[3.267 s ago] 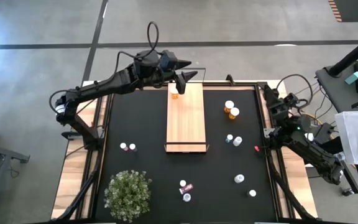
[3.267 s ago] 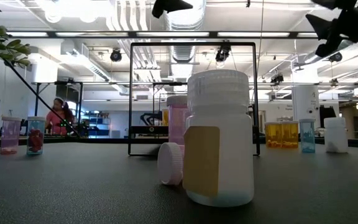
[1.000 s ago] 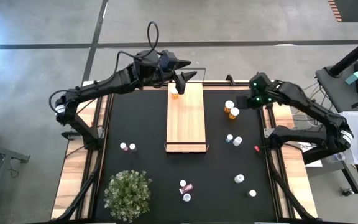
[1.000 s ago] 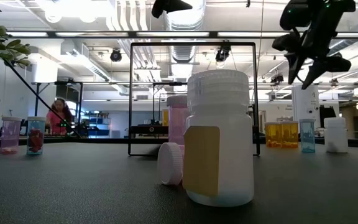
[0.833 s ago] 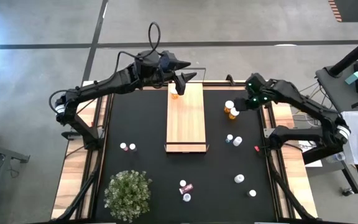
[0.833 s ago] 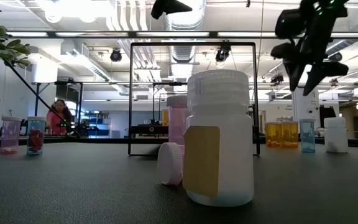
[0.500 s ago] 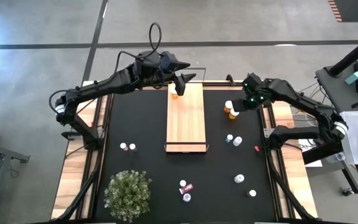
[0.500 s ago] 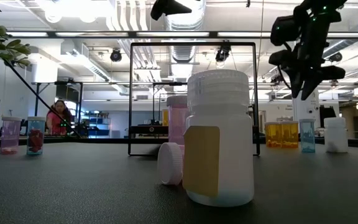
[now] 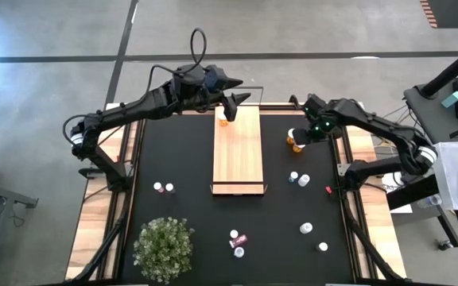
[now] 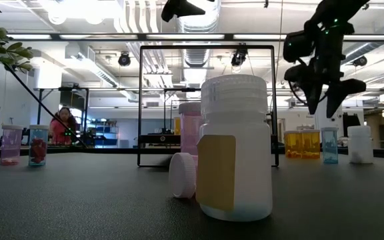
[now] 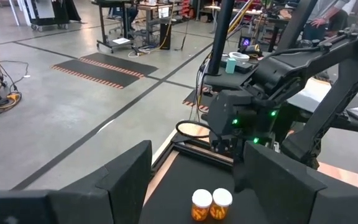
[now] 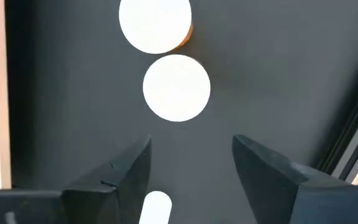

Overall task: Pick and place medicine bottles onto shelf by color
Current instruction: Put the bottom orange pill bottle aligned with the other orange pill bottle on the shelf

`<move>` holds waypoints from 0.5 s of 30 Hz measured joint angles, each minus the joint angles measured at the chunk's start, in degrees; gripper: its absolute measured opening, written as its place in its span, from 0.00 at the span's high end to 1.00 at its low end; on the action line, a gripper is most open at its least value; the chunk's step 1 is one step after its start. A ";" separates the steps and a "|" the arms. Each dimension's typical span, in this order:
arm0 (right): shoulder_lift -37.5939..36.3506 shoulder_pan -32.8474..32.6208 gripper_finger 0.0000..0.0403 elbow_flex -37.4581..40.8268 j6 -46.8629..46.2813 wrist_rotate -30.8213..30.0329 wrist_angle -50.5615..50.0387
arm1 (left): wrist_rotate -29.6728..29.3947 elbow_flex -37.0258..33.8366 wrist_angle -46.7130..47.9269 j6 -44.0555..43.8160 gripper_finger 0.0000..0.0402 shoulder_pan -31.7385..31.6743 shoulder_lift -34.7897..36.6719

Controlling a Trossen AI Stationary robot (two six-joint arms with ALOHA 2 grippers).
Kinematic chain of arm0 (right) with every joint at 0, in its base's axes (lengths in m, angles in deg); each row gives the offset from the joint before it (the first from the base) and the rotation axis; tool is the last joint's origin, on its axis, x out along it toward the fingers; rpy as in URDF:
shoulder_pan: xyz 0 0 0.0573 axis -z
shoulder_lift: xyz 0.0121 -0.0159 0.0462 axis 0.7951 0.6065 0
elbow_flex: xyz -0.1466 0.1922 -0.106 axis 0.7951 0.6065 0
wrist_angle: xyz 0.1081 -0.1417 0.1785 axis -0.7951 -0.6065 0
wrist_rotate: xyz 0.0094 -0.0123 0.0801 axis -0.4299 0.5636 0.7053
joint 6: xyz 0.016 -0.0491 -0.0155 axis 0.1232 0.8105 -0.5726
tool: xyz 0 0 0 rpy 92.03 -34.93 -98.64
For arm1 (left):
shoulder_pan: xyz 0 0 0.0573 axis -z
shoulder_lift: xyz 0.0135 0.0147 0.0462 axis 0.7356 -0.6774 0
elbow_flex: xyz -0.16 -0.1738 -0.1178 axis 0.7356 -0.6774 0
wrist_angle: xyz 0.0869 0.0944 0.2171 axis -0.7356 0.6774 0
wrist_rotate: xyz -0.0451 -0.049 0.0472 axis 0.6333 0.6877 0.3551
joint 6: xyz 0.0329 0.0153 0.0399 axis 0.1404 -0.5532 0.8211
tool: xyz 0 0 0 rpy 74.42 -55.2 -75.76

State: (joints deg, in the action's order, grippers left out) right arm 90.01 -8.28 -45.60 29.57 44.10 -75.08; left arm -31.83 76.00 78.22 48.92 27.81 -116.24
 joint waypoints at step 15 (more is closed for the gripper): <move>2.09 -0.56 0.43 0.01 4.79 0.08 3.61 | 0.02 0.00 0.02 0.00 0.40 0.00 0.00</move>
State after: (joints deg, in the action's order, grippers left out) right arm 92.10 -8.84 -45.58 34.36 44.18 -71.48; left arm -31.80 76.00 78.25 48.92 27.81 -116.24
